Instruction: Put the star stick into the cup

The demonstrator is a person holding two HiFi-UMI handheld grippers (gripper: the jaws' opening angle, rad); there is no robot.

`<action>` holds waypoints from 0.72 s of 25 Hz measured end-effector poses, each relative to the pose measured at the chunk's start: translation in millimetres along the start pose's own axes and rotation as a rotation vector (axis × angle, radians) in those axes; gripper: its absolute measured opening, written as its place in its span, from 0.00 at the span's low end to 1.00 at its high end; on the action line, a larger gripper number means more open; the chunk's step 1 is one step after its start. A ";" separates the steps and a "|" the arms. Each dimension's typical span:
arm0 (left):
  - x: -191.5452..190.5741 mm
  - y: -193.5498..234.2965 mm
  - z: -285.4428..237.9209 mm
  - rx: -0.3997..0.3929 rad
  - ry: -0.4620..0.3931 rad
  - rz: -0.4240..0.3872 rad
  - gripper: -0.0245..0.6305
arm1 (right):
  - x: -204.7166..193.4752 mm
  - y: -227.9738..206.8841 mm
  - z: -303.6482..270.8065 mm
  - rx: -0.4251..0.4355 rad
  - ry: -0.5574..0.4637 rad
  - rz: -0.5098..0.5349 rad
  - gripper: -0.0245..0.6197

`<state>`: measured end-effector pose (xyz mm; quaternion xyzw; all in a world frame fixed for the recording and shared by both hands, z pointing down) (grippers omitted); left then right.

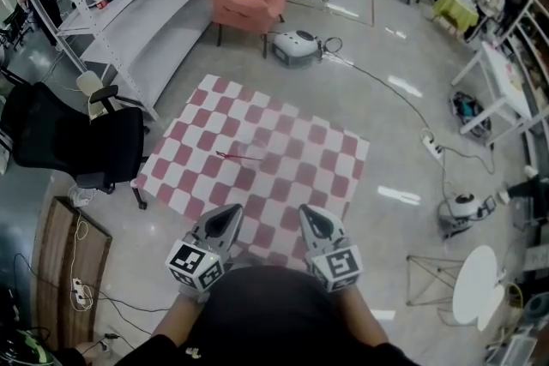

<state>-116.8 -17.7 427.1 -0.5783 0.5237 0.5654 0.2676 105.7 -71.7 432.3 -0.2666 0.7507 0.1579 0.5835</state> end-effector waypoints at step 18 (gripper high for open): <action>-2.6 15.8 -4.2 0.059 -0.004 -0.005 0.10 | -1.8 -10.7 -8.4 -0.019 -0.002 -0.029 0.06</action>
Point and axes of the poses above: the fingertips, and each gripper's own axes: z backward along the fingers, y to its left, x out of its top, the point moved 8 cm from there along z, backward along the fingers, and after that the axes turned 4 degrees about x, right-handed, at the moved point
